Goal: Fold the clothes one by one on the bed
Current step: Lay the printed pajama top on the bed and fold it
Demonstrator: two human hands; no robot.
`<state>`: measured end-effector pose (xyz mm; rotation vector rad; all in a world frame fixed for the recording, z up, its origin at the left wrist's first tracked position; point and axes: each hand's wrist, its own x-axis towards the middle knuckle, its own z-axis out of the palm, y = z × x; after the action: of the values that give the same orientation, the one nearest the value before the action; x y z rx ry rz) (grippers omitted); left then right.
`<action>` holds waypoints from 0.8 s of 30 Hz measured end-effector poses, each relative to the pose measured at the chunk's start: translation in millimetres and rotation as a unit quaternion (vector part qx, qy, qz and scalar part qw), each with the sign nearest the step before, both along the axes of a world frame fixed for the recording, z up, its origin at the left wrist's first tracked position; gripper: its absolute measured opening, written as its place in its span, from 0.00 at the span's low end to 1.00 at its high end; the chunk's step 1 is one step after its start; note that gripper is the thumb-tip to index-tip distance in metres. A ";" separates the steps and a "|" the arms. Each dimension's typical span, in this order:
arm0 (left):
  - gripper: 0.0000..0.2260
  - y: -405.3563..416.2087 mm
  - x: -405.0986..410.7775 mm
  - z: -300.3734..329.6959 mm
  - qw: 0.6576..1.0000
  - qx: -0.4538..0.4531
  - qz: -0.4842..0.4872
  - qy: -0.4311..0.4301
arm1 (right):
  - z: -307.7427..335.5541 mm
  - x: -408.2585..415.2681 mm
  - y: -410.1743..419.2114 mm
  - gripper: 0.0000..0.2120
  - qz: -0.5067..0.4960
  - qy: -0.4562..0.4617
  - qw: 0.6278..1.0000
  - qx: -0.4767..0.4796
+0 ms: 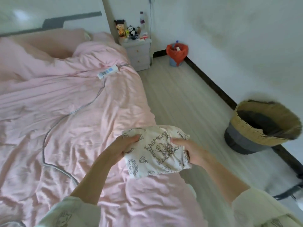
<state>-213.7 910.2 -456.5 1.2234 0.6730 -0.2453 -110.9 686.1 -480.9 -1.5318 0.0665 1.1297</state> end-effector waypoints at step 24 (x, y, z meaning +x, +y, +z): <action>0.22 -428.6 229.4 159.0 0.939 0.039 -0.256 -0.224 | 159.7 128.6 -447.4 0.50 -0.333 -0.213 0.918 0.040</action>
<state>15.6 481.6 -297.5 1.4555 -0.0428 -0.3569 17.7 238.7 -321.2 -1.4806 0.2240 0.2479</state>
